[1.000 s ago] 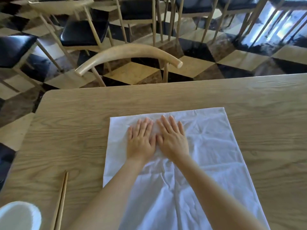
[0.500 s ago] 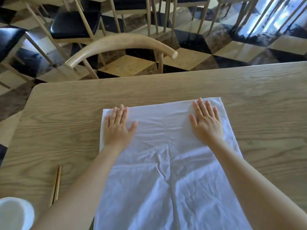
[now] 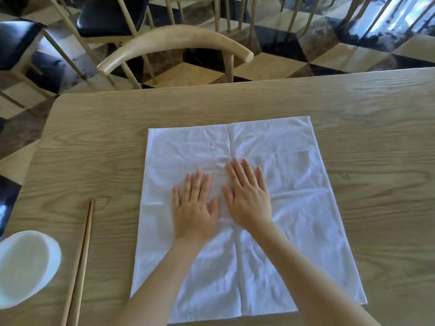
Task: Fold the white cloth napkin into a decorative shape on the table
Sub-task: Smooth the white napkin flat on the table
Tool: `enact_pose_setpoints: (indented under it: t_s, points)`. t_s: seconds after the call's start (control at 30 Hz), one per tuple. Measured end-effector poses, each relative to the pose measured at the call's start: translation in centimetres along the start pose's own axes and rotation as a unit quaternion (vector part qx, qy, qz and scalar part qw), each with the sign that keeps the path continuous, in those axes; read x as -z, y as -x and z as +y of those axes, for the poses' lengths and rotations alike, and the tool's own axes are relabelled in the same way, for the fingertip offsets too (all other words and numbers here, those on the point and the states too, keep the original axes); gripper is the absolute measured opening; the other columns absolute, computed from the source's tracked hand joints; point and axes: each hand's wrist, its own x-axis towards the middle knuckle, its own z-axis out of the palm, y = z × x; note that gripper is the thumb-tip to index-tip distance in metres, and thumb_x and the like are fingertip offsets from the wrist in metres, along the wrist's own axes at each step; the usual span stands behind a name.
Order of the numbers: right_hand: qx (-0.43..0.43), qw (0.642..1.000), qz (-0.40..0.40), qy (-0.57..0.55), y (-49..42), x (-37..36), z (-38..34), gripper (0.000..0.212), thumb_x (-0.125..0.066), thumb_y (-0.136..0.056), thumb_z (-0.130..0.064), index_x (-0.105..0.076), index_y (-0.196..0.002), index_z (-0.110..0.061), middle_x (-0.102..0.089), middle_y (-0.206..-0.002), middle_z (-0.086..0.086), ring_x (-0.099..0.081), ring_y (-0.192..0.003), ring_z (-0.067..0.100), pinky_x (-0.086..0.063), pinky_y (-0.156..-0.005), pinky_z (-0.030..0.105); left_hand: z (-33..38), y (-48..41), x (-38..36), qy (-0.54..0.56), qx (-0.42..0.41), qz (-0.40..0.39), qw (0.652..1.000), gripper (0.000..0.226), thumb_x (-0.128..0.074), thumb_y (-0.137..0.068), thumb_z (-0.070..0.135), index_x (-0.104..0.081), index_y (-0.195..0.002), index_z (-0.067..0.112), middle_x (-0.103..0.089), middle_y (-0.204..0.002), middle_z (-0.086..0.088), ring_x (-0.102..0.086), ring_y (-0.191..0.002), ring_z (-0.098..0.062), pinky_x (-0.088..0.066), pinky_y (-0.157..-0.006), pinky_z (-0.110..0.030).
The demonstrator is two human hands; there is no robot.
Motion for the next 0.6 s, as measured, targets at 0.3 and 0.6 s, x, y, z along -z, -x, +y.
enact_pose_setpoints:
  t_s: [0.3, 0.6]
  points:
    - [-0.106, 0.993, 0.011, 0.054, 2.8, 2.9, 10.1, 0.059, -0.023, -0.090, -0.045, -0.020, -0.146, -0.026, -0.017, -0.157, -0.002, -0.009, -0.145, 0.019, -0.005, -0.118, 0.042, -5.9, 2.8, 0.9, -0.011, 0.078, 0.046, 0.996, 0.065, -0.028, -0.087, 0.048, -0.039, -0.139, 0.011, -0.039, -0.146, -0.012, -0.033, -0.136, -0.031, -0.024, -0.112, -0.051]
    - [-0.085, 0.996, 0.014, -0.012, 4.3, 2.1, 2.9, 0.055, -0.030, -0.097, -0.032, -0.016, -0.146, -0.011, -0.013, -0.157, 0.008, -0.005, -0.145, 0.020, 0.001, -0.117, 0.040, -3.1, 5.1, 0.4, 0.009, 0.066, -0.003, 0.998, 0.063, -0.011, -0.090, 0.045, -0.019, -0.145, 0.015, -0.017, -0.155, -0.010, -0.010, -0.144, -0.024, -0.005, -0.117, -0.047]
